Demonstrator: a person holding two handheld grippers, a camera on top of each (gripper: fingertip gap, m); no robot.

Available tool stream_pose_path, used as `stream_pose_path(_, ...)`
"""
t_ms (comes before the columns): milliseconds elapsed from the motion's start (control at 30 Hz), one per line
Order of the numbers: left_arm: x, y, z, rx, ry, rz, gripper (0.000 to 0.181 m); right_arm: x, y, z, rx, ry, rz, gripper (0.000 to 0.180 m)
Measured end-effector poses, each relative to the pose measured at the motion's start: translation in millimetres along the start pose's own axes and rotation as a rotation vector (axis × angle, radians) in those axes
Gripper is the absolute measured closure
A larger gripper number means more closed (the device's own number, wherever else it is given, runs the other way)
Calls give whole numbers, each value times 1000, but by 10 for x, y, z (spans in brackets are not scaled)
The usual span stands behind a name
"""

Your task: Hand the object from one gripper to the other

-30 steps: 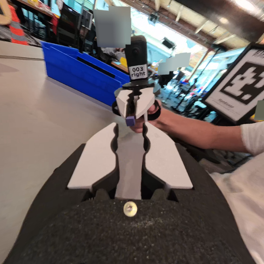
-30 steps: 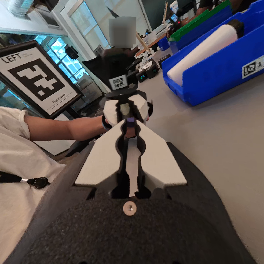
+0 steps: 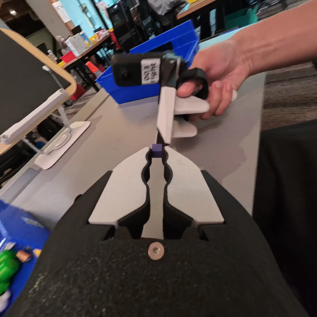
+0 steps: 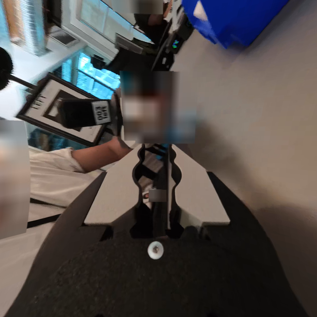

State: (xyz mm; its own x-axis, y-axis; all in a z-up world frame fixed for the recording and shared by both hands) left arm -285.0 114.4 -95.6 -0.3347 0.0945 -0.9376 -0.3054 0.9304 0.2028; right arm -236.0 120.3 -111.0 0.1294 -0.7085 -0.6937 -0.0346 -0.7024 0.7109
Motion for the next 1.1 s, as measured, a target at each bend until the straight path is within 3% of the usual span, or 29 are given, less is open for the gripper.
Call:
stream_pose_path(33,16,70,-2,-52,17,13,170,-6,-46,4,68,8,-49,151)
stream_pose_path(200,127,245,-9,-227,120,168,170,-204,-104,81,382,-26,-330,146)
stream_pose_path(333,212,205,39,-256,183,276,170,-262,-122,119,531,-30,-384,147)
stream_pose_path(733,231,204,62,-275,203,285,170,-196,-136,198,543,7,-370,152)
stream_pose_path(867,222,179,76,-276,203,289,170,-170,-132,218,504,7,-349,163)
stream_pose_path(1100,220,162,87,-249,191,205,170,-164,-143,165,481,22,-364,166)
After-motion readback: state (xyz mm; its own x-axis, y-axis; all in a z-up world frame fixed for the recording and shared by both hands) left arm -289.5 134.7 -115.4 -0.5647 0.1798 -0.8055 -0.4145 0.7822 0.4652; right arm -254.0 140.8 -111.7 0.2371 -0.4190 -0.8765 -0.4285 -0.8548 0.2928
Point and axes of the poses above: each gripper's, where its closed fingertips meet, z out along the fingers, x out of its underside, y = z × x across the jaws, the point moved 3 cm from there along -z, back along the fingers, and after that the axes turned 13 degrees about -z, right-handed, at the moved point
